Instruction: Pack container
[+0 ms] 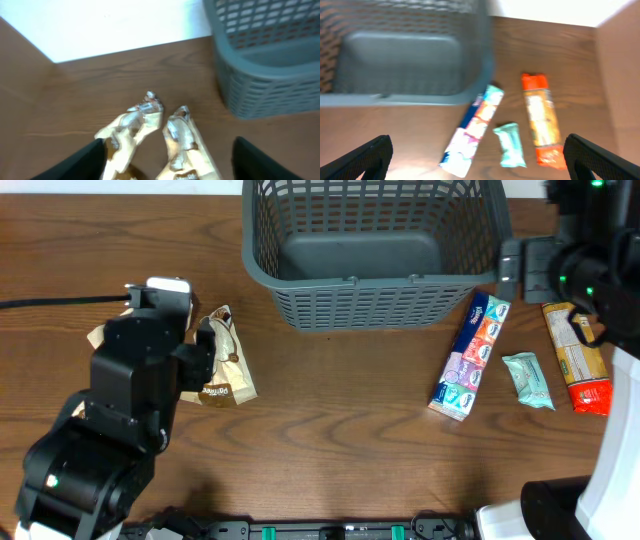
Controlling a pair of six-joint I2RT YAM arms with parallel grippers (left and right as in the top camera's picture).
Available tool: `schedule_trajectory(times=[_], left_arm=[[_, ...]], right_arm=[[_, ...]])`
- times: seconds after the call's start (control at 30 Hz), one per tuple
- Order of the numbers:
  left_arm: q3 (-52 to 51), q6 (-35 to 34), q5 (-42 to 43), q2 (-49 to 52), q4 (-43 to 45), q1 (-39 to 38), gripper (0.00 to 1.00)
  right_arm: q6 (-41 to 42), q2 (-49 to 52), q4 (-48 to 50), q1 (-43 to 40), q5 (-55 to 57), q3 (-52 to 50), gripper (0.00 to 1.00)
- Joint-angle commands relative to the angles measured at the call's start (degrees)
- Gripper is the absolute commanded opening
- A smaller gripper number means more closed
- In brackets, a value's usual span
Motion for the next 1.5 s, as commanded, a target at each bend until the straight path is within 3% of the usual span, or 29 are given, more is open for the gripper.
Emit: schedule_trajectory(times=[0.0,0.03,0.27,0.47,0.9,1.33,1.47], left_arm=[[0.87,0.04,-5.64,-1.66,-0.83,0.28,0.94],[0.87,0.04,-6.49,-2.08,-1.03,0.31,1.00],[0.85,0.02,-14.38,-2.86,-2.95,0.31,0.99],[0.85,0.02,-15.06,-2.21,-2.95,0.68,0.99],[0.85,-0.22,-14.78,3.30,-2.97,11.10,0.99],[0.85,-0.20,-14.80,5.35,-2.97,11.17,0.99],[0.85,-0.20,-14.80,5.35,-3.10,11.17,0.99]], right_arm=[[4.00,-2.51,-0.33,-3.10,6.21,0.17,0.99],[5.14,-2.97,-0.52,-4.46,7.04,0.17,0.99],[6.93,-4.15,-1.33,-11.41,3.13,0.09,0.99],[7.58,-3.63,-0.79,-12.68,2.14,-2.32,0.99],[2.69,-3.58,11.08,-13.00,-3.74,-24.57,0.99],[-1.29,-3.54,25.31,-19.04,-3.45,-43.54,0.99],[-4.15,-3.54,26.75,-23.43,-10.69,-46.56,0.99]])
